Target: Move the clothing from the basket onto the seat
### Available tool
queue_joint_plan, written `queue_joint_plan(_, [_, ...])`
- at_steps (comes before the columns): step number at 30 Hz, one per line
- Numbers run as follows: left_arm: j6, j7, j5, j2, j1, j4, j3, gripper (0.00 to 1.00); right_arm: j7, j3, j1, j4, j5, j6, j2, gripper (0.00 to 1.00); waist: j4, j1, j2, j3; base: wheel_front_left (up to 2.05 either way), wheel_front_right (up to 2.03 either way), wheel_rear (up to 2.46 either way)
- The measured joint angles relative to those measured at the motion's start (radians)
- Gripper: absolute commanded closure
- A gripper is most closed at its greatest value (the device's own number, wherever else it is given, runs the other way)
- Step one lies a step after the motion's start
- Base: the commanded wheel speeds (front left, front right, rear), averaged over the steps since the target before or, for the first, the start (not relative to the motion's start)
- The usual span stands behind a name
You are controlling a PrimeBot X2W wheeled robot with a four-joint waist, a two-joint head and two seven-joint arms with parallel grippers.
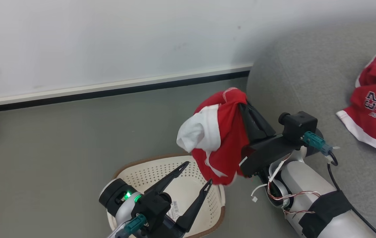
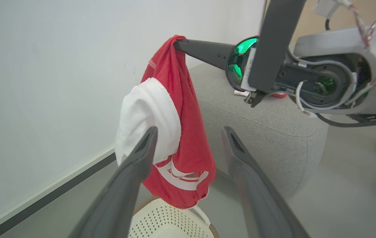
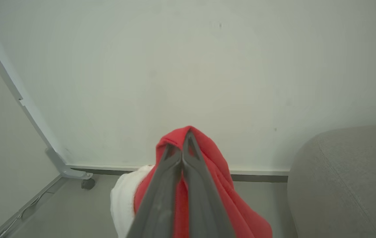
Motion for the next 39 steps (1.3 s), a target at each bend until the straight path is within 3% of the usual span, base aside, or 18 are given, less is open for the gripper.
queue_joint_plan(21, [-0.002,0.022,0.022,0.030,-0.014,-0.016,-0.002,0.00,-0.001,-0.107,0.079,-0.079,0.000,-0.039,-0.051,1.00,-0.179,0.0001,0.0000,0.070,0.00,0.00,0.00])
queue_joint_plan(31, [-0.010,0.032,0.029,0.032,-0.025,-0.030,-0.023,0.00,-0.001,-0.187,0.093,-0.132,0.000,-0.056,-0.068,1.00,-0.208,0.0001,0.0000,0.098,0.00,0.00,0.00])
queue_joint_plan(39, [-0.019,0.041,0.031,0.037,-0.040,-0.048,-0.030,0.00,-0.001,-0.266,0.006,-0.121,-0.001,-0.057,-0.113,1.00,-0.209,0.0001,0.0001,0.128,0.00,0.00,0.00])
